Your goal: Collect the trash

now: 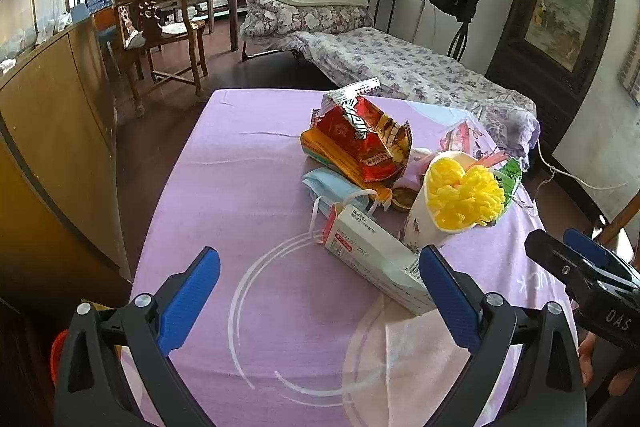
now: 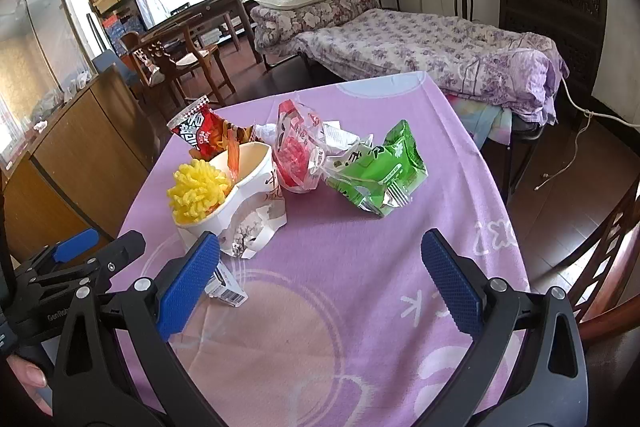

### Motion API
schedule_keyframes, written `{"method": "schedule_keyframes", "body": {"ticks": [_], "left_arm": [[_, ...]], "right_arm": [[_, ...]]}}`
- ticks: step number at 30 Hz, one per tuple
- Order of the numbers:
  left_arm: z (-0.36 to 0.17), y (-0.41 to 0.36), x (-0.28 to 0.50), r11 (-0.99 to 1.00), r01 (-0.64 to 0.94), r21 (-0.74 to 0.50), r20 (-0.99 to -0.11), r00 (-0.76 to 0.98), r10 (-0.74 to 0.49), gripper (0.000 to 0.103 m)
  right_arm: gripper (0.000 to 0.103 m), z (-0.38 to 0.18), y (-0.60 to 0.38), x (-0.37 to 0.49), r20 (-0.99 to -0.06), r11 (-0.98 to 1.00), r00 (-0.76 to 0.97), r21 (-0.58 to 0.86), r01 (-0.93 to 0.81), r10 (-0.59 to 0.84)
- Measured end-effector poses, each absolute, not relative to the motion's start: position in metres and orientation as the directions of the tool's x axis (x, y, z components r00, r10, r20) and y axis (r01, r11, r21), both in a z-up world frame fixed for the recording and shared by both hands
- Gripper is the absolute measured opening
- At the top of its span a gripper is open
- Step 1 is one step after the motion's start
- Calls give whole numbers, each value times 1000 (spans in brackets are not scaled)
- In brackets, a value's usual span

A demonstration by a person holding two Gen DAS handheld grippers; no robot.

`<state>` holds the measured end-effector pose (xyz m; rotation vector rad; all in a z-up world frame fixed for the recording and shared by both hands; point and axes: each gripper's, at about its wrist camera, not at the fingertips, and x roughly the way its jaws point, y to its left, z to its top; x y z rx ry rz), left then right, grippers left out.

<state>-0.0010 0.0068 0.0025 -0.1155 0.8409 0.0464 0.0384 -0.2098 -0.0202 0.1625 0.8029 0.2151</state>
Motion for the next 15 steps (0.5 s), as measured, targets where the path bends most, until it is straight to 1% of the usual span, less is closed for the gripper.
{"method": "schedule_keyframes", "body": {"ticks": [15], "left_arm": [[-1,10,1,992,-106,-74,-751,660,14,97]], "right_arm": [[97,-27,-209,39,-701,965,666,230,-130,256]]}}
